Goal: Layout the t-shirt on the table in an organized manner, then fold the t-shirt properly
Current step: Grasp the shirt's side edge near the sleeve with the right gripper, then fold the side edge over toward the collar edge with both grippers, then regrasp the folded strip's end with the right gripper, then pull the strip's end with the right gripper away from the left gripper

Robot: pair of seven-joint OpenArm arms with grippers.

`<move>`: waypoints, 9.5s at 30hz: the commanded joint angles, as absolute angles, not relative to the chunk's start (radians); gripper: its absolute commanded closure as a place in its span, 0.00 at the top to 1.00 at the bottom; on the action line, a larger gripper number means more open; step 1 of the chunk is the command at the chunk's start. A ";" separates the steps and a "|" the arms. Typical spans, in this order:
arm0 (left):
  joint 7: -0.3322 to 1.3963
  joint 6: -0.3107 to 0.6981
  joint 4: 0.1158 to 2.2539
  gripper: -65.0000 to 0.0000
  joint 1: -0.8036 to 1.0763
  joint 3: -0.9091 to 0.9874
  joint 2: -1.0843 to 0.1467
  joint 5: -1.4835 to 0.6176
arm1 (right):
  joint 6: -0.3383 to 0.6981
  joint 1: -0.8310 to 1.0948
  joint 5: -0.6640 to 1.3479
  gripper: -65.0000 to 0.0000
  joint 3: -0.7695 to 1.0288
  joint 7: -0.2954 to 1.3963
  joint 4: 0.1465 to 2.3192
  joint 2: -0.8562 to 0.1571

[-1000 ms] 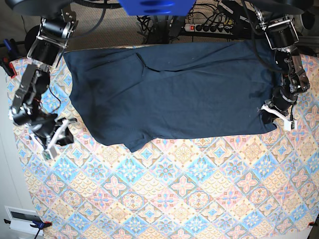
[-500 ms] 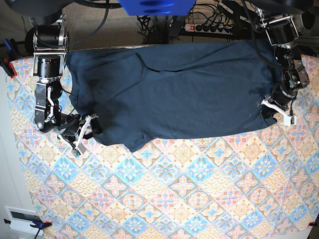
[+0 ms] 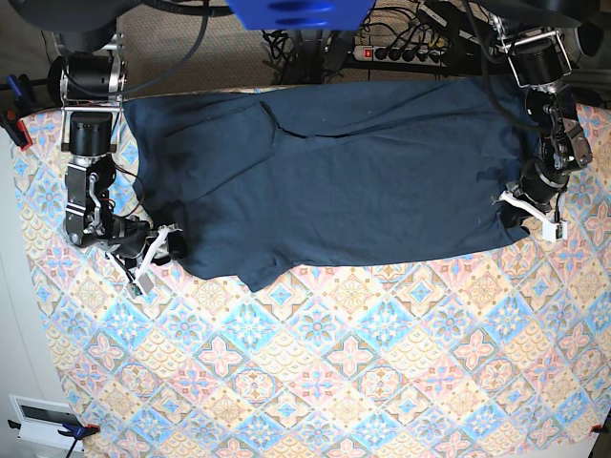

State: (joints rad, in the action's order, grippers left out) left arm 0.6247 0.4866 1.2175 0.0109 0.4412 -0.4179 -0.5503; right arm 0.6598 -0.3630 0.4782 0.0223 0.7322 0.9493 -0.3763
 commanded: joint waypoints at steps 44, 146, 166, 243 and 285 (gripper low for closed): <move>0.602 0.490 1.234 0.00 0.002 0.469 -0.438 -0.585 | 0.698 -0.177 0.633 0.00 0.209 0.871 1.323 -0.392; 0.780 0.489 1.511 0.32 0.440 0.723 -0.404 -0.895 | 0.698 0.130 0.559 0.38 0.193 1.038 1.758 -0.386; 0.776 0.489 1.511 0.32 0.440 0.723 -0.404 -0.895 | 0.698 -0.007 0.558 0.37 0.104 1.009 1.564 -0.387; 0.773 0.489 1.504 0.32 0.420 0.723 -0.403 -0.891 | 0.698 -0.027 0.624 0.40 0.077 1.009 1.451 -0.386; 0.774 0.489 1.428 0.32 0.369 0.723 -0.403 -0.889 | 0.698 0.375 0.831 0.00 0.222 1.115 1.937 -0.371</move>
